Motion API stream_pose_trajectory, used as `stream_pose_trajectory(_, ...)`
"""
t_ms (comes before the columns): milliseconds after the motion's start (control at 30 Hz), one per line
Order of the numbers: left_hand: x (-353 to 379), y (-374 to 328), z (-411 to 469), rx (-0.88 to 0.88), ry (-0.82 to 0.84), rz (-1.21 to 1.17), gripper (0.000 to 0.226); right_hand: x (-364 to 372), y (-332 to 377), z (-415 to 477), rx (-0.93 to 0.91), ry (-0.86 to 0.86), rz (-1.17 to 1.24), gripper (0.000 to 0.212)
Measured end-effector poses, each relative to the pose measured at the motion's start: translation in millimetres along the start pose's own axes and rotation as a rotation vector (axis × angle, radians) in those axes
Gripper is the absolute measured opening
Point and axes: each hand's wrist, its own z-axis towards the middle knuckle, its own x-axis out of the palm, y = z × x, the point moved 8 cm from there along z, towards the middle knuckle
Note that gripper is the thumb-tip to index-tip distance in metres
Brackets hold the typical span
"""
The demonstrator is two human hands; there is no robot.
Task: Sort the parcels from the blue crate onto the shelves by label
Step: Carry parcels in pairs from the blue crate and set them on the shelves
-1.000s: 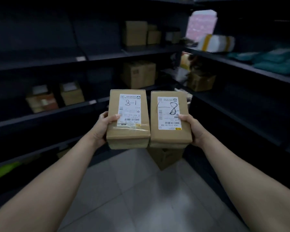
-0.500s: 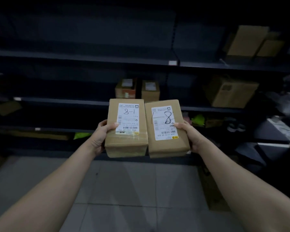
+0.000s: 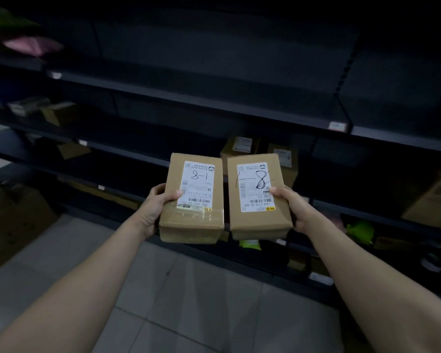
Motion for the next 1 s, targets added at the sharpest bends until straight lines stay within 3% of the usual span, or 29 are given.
stream_pose_trajectory(467,-127,-75,158,-0.032,0.044,0.044,0.061,137,10,140,0.081,-0.023,0.029,0.04)
stream_pose_trajectory(700,-152,-87,214,-0.082,0.087,0.055,0.064,163,10,181,0.09,-0.073,0.041,0.025)
stream_pose_trajectory(900,-165,-87,251,-0.093,0.074,0.061,0.068,176,18,218,0.074,-0.069,0.04,0.026)
stream_pose_trajectory(1000,-173,-86,263,-0.086,0.069,0.062,0.07,190,19,234,0.081,-0.016,-0.005,0.045)
